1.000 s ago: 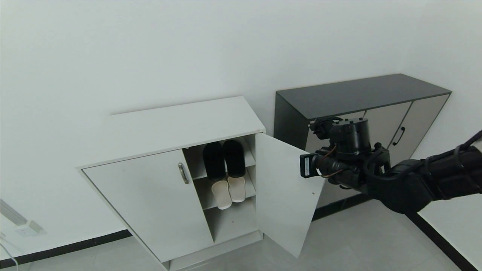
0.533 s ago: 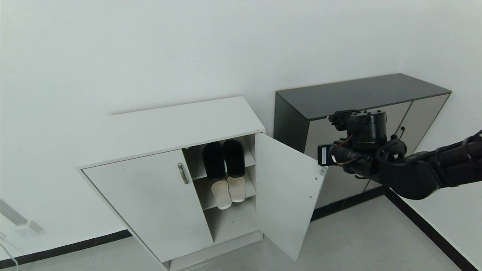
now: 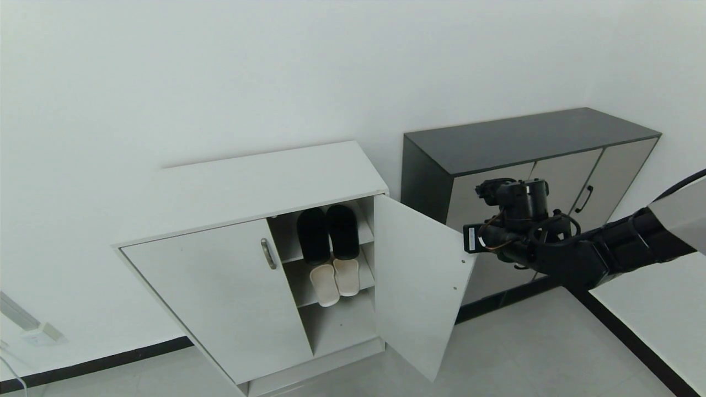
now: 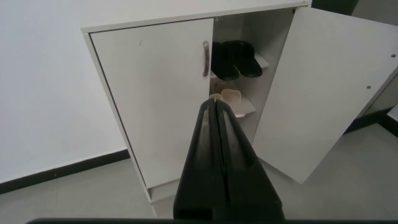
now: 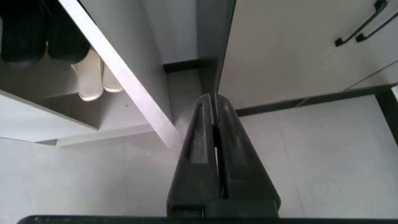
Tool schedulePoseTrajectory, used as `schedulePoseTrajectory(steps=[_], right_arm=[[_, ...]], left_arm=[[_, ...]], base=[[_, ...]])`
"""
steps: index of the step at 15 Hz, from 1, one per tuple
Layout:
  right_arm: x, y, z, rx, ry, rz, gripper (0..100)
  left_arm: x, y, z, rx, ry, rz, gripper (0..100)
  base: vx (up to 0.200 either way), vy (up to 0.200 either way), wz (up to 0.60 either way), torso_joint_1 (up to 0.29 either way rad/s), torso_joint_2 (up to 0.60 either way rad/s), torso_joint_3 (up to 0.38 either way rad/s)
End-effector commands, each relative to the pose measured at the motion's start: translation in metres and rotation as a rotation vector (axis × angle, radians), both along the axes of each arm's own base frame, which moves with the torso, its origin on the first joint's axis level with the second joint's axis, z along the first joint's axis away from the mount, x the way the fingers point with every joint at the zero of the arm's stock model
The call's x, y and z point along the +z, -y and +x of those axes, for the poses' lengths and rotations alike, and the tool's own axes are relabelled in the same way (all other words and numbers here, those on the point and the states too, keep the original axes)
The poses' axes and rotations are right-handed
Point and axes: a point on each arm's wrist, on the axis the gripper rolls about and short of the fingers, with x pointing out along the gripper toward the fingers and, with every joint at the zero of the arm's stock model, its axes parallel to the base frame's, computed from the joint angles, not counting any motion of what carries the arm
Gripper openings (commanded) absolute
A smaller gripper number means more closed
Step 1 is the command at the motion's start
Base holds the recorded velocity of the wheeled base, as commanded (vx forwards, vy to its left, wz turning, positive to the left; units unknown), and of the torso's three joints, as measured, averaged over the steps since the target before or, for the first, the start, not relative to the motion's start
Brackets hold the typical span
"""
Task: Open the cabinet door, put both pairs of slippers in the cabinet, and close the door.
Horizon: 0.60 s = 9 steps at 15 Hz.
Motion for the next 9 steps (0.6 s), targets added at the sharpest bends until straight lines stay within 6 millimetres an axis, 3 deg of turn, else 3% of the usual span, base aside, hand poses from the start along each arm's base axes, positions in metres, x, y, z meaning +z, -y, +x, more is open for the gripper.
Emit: schedulePoseTrajectory(steps=[1,3,9], right_arm=[[-0.006,-0.007,-0.003,0.018,-0.017,-0.009,0],[-0.005,-0.016,-0.014,0.050,-0.021,-0.010,0],[0.003,-0.067,-0.090,0.281,0.016,0.008,0]], left_arm=[[0.000,0.000,0.000,0.001,0.000,0.000,0],[0.000,0.000,0.000,0.001,-0.001,0.000,0],[0.000,0.000,0.000,0.001,0.000,0.000,0]], base=[[0.000,0.000,0.00,0.000,0.00,0.000],[0.000,0.000,0.00,0.000,0.00,0.000],[0.000,0.000,0.00,0.000,0.00,0.000]])
